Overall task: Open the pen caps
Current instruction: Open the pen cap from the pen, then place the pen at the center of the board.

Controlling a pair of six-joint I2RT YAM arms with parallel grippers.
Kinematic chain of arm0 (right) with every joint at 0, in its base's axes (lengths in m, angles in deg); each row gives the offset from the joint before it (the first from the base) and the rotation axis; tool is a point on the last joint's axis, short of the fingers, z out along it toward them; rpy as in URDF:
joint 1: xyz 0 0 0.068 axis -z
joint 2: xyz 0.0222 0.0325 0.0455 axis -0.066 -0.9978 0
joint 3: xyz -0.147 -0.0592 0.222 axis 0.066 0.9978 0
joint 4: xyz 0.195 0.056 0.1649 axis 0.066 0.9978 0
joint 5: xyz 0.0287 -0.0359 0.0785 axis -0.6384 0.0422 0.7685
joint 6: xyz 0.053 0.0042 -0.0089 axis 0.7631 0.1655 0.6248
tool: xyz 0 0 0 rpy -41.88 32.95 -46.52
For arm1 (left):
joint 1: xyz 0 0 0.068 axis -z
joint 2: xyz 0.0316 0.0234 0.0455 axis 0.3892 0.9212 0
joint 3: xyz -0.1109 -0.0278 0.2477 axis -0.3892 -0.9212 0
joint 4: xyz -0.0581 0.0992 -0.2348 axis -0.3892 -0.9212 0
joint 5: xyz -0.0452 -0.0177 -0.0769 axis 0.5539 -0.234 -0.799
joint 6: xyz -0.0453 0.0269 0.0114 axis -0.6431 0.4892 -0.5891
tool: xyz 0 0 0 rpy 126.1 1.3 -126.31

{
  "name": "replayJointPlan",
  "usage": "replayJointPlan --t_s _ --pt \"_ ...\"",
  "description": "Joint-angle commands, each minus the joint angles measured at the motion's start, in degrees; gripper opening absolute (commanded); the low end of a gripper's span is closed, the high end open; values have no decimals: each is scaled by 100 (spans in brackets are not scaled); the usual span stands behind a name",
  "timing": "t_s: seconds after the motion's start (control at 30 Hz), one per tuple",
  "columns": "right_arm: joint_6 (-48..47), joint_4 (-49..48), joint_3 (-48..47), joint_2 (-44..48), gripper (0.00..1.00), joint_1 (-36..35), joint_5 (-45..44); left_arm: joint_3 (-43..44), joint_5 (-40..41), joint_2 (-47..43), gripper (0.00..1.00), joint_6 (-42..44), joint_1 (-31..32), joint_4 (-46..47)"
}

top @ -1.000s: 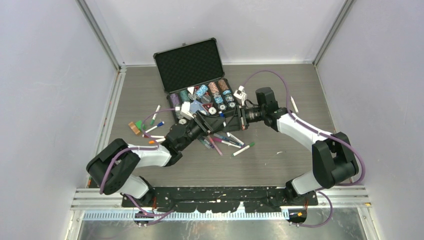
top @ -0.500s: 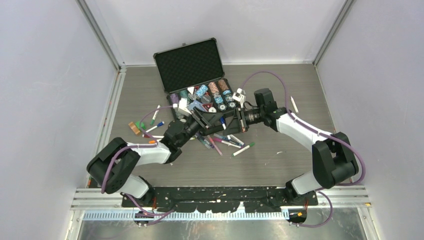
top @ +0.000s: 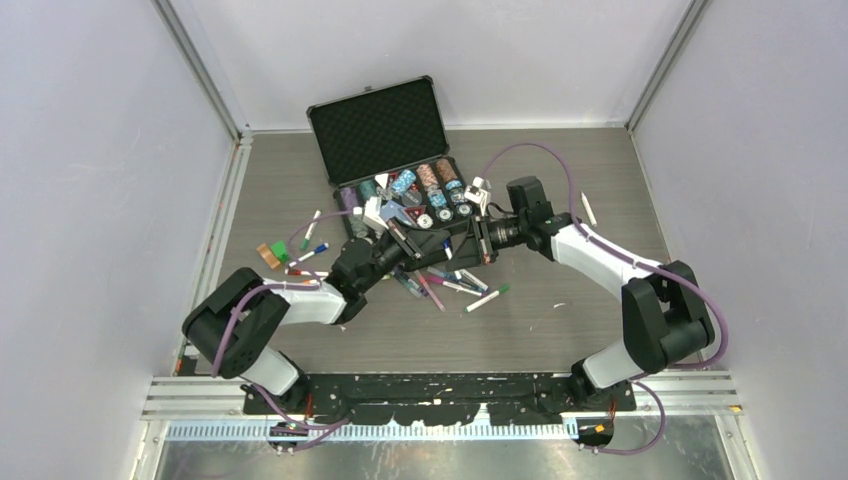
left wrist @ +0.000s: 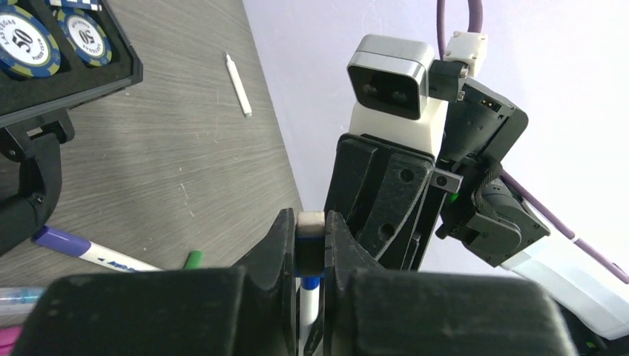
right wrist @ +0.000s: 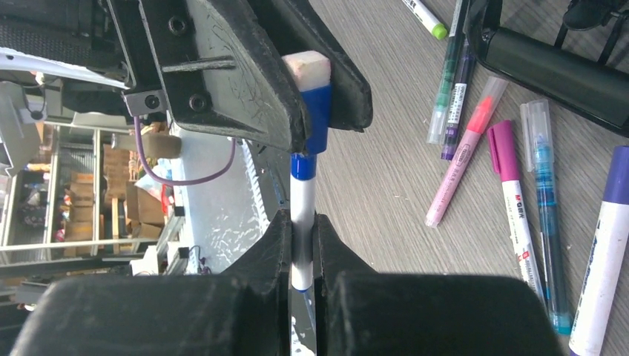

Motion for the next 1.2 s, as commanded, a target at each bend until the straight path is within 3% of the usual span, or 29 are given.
replayJointPlan --t_s 0.0,0.13,0.23,0.4,0.57,0.73,0.9,0.93,1.17 --pt "-231 109 -291 -58 0 -46 -54 234 -140 -5 0 11 -52 361" --pt "-34 8 -223 -103 0 -120 29 431 -80 -324 0 195 -448 -61" --pt "292 -392 -43 -103 0 -290 29 723 -18 -709 0 348 -1050 -733" --pt "131 -187 -89 -157 0 -530 -120 1508 -173 -1007 0 527 -2051 -1605" --pt "-45 13 -166 -89 0 -572 -177 2023 -558 -896 0 530 -2400 -1943" --pt "-2179 2090 -905 505 0 -164 -1278 2232 -1173 -923 0 558 -2371 -2940" --pt "-2965 2891 -1315 1061 0 1525 -1740 2400 -916 -1049 0 1073 -1834 -4394" --pt "-3342 3323 -1473 1166 0 1950 -2284 2897 -453 -874 0 1377 -1401 -5544" --pt "-3707 3708 -1201 1557 1 3279 -3500 5054 401 714 0 1689 -488 -7807"
